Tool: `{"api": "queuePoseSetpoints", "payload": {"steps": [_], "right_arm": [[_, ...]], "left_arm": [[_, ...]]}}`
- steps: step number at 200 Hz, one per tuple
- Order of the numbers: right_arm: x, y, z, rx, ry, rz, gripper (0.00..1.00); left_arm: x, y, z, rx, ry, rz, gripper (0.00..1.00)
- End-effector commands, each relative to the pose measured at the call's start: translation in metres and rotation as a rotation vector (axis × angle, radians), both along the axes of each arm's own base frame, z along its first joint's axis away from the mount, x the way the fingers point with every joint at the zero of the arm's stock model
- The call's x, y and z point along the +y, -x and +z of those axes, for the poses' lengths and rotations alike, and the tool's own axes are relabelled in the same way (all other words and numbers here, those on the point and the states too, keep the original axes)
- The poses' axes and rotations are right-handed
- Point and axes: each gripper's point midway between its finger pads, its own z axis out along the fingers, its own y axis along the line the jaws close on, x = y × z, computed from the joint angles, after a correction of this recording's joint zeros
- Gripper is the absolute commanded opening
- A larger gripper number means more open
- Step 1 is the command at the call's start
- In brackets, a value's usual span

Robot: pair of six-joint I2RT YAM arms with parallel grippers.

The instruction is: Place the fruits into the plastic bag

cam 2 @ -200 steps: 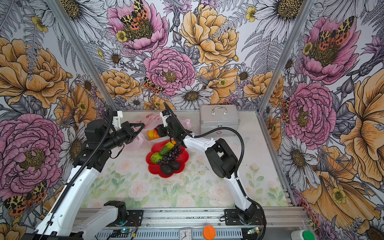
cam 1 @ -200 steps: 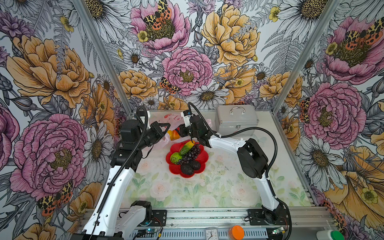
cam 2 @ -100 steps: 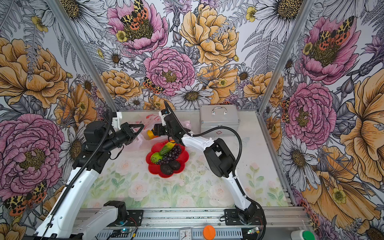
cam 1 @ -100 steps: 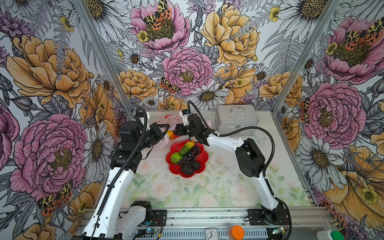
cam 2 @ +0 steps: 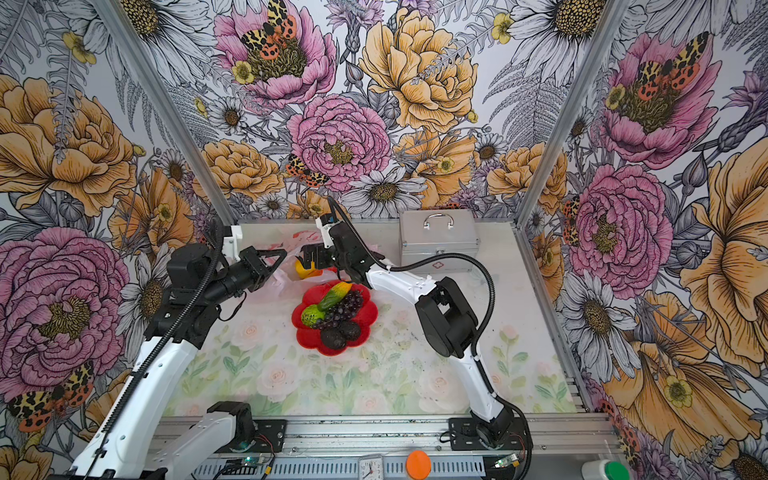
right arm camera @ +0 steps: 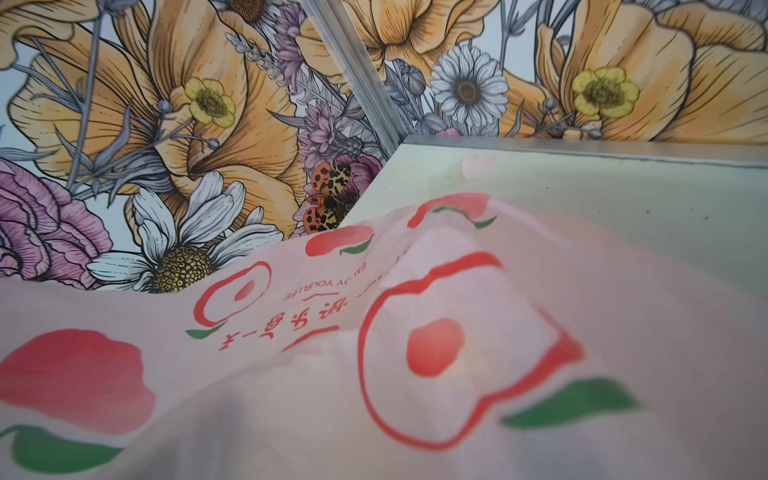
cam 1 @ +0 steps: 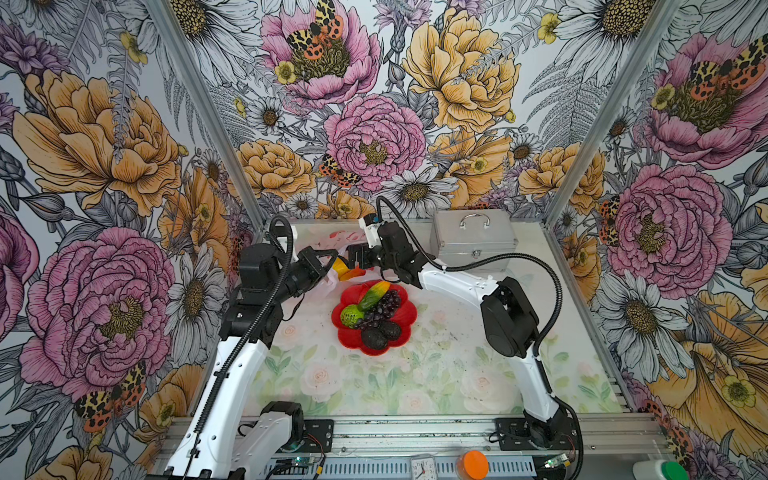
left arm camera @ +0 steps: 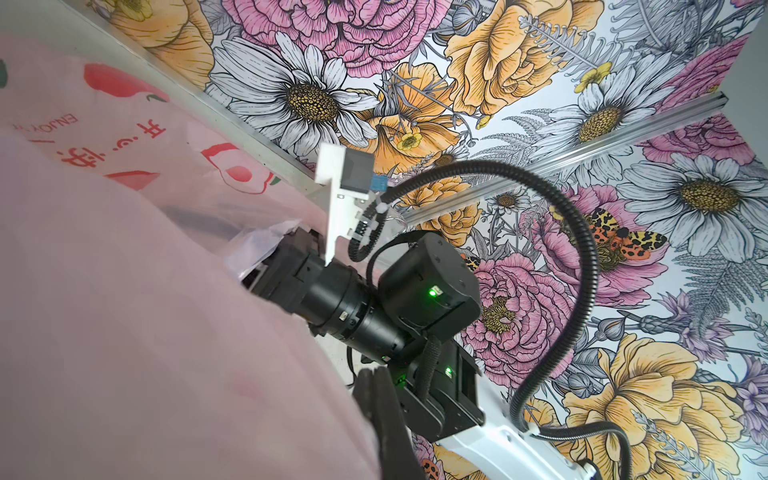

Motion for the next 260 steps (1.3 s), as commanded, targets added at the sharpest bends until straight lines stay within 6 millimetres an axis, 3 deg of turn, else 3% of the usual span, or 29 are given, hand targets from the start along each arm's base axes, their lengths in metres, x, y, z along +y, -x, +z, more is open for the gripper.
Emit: {"api": "queuePoseSetpoints", "payload": {"steps": [1,45,72,113,150,178,203,225,228,260], "right_arm": [[-0.028,0.003,0.050,-0.063,-0.024,-0.045,0.99],[-0.066,0.013,0.081,-0.006,-0.086,-0.118,0.99],[-0.087,0.025,0.096,0.091,-0.147,-0.067,0.99],[-0.107,0.049,0.076,0.287,-0.149,-0.014,0.99],[-0.130,0.050,0.050,0.388,-0.120,-0.042,0.99],[-0.134,0.031,0.039,0.405,-0.117,-0.084,1.00],[-0.120,-0.003,0.030,0.450,-0.152,-0.108,1.00],[-0.096,-0.042,0.046,0.429,-0.217,-0.094,0.99],[-0.093,-0.047,0.058,0.410,-0.236,-0.088,1.00],[-0.061,-0.097,0.091,0.381,-0.386,-0.045,0.99]], "left_arm": [[0.005,0.002,0.000,-0.003,0.010,0.022,0.00],[0.009,0.002,-0.006,0.003,0.011,0.041,0.00],[0.010,0.000,-0.006,0.000,0.014,0.046,0.00],[0.010,-0.004,-0.008,-0.001,0.024,0.052,0.00],[0.009,-0.004,-0.016,0.011,0.036,0.052,0.00],[0.007,-0.006,-0.024,0.023,0.039,0.050,0.00],[0.005,-0.006,-0.027,0.028,0.036,0.046,0.00],[0.005,-0.003,-0.030,0.032,0.031,0.044,0.00],[0.005,-0.003,-0.031,0.033,0.029,0.045,0.00],[0.007,0.006,-0.037,0.044,0.026,0.059,0.00]]}}
